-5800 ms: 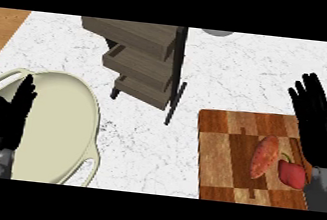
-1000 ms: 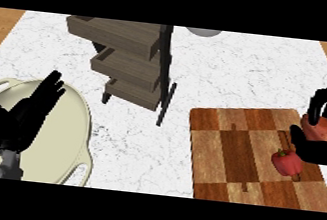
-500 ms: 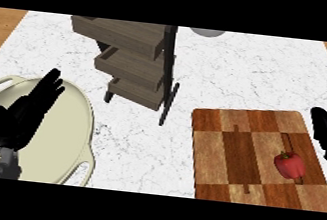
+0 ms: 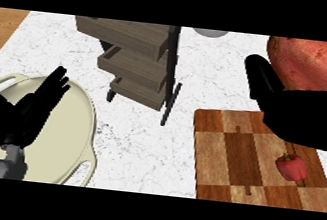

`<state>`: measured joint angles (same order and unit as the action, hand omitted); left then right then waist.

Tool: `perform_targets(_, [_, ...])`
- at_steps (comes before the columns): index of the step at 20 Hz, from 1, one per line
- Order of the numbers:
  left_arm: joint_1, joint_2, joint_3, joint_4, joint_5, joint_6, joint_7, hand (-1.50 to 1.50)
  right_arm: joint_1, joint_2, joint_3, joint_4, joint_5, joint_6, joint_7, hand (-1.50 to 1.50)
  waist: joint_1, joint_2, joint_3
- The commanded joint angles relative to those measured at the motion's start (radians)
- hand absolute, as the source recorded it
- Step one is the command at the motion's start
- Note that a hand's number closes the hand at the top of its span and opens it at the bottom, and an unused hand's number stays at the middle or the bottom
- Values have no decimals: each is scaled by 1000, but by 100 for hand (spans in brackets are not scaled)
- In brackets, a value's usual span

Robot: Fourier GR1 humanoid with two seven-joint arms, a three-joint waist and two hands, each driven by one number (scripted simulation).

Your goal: Pick the sweet potato from the cutting board and place it in the tiered basket

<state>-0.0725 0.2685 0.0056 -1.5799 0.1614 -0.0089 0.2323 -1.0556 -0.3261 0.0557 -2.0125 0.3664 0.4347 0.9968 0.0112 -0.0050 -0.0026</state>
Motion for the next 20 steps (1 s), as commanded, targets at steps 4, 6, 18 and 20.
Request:
perform_targets(4, [-8,22,23,3,11,-32,0,0,-285,131,63,317,91,-53,129,150,10,3,0])
perform_targets(6, [-11,-10,-2,26,-14,-15,-27,0,-344,215,111,348,135,-90,192,150,5,2,-1])
perform_targets(18, [35,-6,29,32,-15,-40,-60,0,-391,324,102,672,233,-217,102,150,2,4,1])
perform_targets(20, [-17,23,62,23,10,-52,-14,0,-392,325,58,724,253,-202,37,150,-2,5,2])
